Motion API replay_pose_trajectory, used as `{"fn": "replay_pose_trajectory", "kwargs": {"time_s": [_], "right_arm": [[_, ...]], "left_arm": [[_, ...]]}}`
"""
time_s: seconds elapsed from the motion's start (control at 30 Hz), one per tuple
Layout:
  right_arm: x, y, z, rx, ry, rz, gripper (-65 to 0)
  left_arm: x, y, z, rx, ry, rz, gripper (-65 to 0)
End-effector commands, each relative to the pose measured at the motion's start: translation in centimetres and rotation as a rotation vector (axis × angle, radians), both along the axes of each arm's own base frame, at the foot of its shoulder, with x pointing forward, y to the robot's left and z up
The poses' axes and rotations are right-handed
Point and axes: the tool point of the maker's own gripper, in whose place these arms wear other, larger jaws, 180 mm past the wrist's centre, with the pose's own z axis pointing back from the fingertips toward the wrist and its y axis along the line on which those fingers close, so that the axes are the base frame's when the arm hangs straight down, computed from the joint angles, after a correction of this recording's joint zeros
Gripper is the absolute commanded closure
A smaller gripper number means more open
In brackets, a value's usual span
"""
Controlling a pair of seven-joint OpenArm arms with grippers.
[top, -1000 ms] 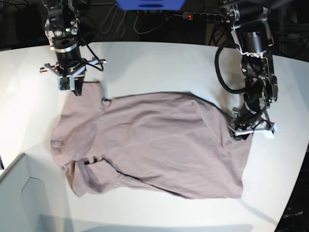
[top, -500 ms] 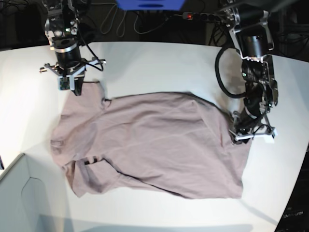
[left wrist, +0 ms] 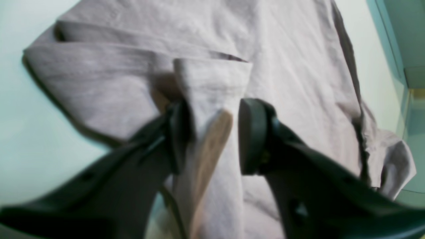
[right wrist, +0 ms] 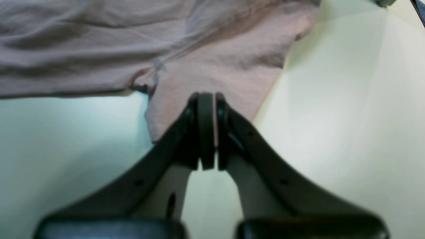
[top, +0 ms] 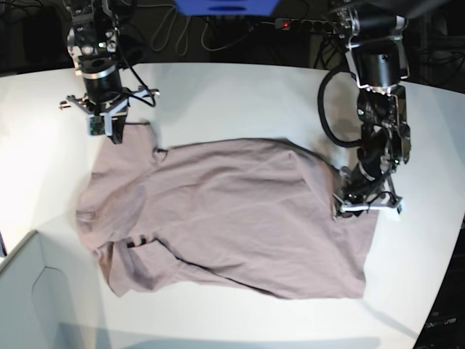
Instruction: Layout the t-shirt on the table in an organized manner, then fold the t-shirt properly
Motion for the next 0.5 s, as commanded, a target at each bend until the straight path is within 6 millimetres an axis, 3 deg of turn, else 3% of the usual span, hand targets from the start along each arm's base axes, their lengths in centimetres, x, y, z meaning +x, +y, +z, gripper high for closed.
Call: {"fn": "replay_pose_trajectory", "kwargs": {"time_s": [0.0,0.2,0.3,0.47], "right_arm": [[0.6,-0.2,1.0,-0.007,-0.042,0.003,0.0],[0.5,-0.1,1.0,-0.006,-0.042,0.005,0.0],[0.8,-0.1,1.1,-0.006,-0.048,0.005,0.0],[0.9,0.0,1.2,-0.006,-0.050,0.006,0.0]], "left_arm": [[1.4,0.3,1.8,0.005,-0.059,0.001,-17.2],[1.3,0.3,1.9,0.004,-0.058,-0.002,0.0],[1.1,0.4,1.9,0.006,-0.058,0.000,-0.2],[0.1,0.7,3.8,0.039,-0.109,-0.002,0.0]]}}
